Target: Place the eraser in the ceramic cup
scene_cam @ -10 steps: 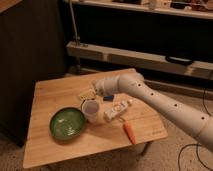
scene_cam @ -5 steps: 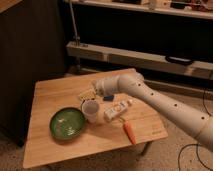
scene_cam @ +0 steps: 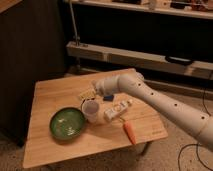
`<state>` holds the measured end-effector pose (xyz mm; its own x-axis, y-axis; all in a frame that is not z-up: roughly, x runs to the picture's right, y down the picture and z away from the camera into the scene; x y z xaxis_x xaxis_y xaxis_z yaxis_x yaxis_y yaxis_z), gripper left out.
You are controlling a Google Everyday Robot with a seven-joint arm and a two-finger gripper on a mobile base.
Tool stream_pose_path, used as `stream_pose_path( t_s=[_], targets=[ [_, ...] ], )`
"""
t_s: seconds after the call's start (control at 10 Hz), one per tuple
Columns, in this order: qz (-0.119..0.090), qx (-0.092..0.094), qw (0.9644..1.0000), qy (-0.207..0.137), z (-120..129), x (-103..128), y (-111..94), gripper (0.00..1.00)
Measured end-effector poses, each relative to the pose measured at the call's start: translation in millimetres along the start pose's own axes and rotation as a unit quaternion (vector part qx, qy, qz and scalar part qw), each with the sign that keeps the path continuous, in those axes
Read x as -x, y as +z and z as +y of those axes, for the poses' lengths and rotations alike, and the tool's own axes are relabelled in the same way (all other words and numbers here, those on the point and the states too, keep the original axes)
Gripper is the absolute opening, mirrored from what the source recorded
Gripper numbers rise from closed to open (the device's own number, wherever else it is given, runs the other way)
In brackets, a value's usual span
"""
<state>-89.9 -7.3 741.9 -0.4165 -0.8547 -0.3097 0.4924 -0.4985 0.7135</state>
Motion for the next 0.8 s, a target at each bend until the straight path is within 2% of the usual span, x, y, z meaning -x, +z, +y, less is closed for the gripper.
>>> stream_pose_path(
  t_s=[0.1, 0.3, 0.6, 0.8],
  targets=[
    [-0.019, 0.0, 0.9998, 0.007, 7.8, -3.6, 3.6, 0.75],
    [-0.074, 0.011, 0.9966, 0.034, 42.8, -11.6, 14.0, 0.75],
    [-0.107, 0.039, 0.9923, 0.049, 61.4, -12.6, 16.3, 0.75],
    [-0.125, 0.071, 0.9888, 0.041, 61.2, -9.7, 17.6, 0.75]
  ],
)
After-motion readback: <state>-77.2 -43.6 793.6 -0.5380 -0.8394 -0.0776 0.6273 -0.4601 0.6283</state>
